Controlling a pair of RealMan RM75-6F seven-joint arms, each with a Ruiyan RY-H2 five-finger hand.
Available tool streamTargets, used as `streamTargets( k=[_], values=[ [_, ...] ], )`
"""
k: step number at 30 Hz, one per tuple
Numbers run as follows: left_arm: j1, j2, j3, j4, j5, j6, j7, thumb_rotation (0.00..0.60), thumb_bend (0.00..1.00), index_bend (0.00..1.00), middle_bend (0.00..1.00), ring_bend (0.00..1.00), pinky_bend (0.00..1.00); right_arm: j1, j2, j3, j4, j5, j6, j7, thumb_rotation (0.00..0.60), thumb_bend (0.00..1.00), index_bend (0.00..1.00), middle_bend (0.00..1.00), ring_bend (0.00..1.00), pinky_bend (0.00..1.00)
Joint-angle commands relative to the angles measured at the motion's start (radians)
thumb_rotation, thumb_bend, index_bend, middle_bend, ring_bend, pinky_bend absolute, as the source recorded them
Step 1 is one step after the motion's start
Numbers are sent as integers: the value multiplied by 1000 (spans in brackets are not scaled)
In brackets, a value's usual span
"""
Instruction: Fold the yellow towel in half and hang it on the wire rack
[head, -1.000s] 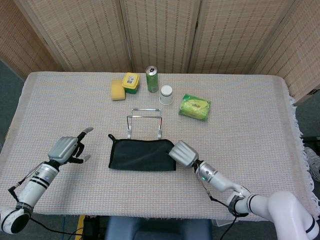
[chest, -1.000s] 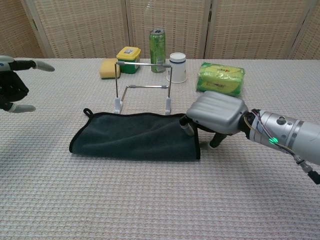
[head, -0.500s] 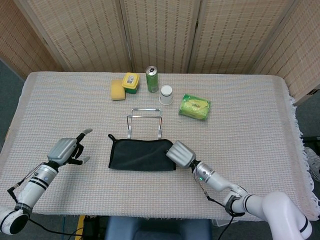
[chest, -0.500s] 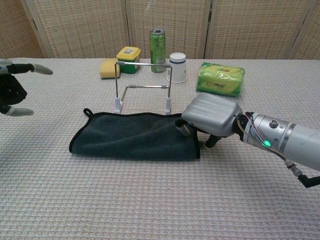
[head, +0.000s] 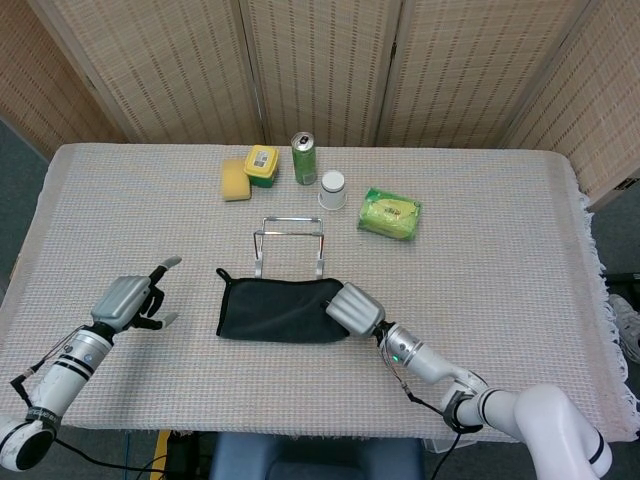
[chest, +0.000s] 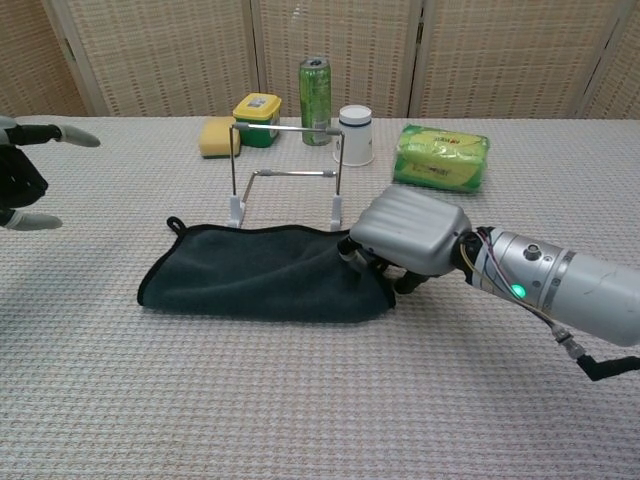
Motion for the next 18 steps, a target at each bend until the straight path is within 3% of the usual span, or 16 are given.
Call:
streamTargets(
  k=[1, 9, 18],
  values=[
    [2, 2, 0, 1, 2, 1, -4, 600, 326, 53, 841, 766, 870, -1, 3, 0, -2, -3, 10, 7, 600, 421, 502, 859, 1000, 1000],
    [3, 6, -1, 1, 7, 2, -10, 600, 326, 53, 841, 766, 870, -7, 36, 4, -48, -9, 42, 13, 600, 476, 508, 867, 1000, 1000],
    [15, 29, -7, -13, 8, 27, -4, 600, 326, 54, 841, 766, 871, -8, 156, 65, -241, -27, 163, -10, 600, 563, 652, 889, 1000, 1000]
  ],
)
